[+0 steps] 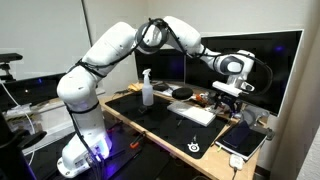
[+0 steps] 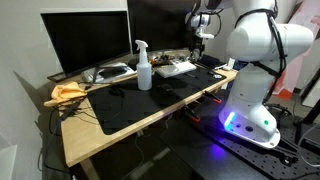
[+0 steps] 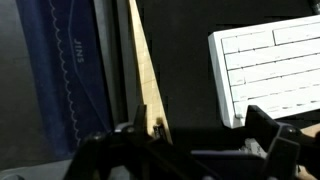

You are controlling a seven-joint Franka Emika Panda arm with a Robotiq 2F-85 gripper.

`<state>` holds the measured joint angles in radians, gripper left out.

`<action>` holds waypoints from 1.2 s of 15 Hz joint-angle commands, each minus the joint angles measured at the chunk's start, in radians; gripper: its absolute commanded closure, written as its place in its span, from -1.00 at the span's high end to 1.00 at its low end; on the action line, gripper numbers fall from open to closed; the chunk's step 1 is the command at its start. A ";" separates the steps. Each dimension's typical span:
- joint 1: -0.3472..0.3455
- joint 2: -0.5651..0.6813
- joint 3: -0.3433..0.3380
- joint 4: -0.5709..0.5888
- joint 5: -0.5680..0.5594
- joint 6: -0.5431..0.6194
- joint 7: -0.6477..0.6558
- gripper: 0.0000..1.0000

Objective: Put the mouse and the small thing that is next to it on the right side of the spray bottle

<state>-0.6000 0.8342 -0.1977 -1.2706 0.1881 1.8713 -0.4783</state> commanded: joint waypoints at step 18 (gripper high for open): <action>-0.009 0.226 0.003 0.329 -0.092 -0.151 0.034 1.00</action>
<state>-0.6093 1.0309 -0.1899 -1.0004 0.1071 1.7618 -0.4487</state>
